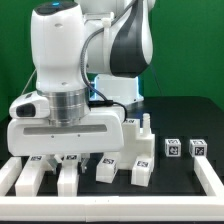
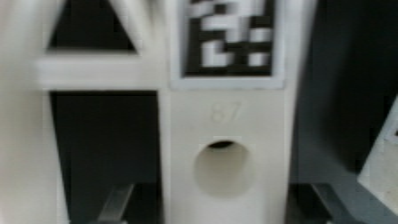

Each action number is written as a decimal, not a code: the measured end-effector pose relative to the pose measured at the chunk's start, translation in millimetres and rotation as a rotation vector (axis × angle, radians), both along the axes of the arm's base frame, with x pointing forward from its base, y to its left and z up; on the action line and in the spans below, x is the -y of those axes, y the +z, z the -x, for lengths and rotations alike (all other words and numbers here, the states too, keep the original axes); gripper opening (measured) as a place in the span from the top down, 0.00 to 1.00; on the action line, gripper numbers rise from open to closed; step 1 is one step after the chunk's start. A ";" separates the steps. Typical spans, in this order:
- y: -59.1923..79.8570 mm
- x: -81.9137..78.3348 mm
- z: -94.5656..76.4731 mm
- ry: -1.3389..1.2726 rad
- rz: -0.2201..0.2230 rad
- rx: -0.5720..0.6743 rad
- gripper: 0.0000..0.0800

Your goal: Assemble chair

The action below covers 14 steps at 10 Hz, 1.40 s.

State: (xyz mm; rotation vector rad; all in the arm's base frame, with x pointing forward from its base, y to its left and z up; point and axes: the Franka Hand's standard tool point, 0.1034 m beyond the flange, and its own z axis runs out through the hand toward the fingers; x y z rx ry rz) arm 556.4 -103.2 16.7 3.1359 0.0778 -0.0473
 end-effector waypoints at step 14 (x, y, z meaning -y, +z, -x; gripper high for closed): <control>105.7 -0.3 0.6 -0.261 -0.045 -0.021 0.64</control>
Offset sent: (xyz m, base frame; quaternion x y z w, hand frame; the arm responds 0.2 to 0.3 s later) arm 0.0000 0.0000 0.0000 0.0000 0.0000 0.0000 1.0000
